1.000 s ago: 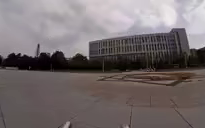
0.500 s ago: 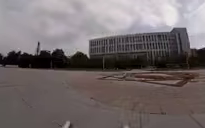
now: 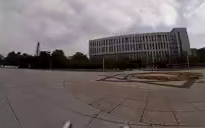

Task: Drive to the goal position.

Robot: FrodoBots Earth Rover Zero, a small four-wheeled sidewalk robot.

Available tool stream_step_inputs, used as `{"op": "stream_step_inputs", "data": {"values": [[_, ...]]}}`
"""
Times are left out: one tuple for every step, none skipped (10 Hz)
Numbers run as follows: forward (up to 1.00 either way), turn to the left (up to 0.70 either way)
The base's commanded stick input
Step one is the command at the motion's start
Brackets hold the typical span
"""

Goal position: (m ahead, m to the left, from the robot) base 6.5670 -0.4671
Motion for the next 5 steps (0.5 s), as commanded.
{"op": "stream_step_inputs", "data": {"values": [[0.70,0.00],[0.70,0.00],[0.70,0.00],[0.70,0.00],[0.70,0.00]]}}
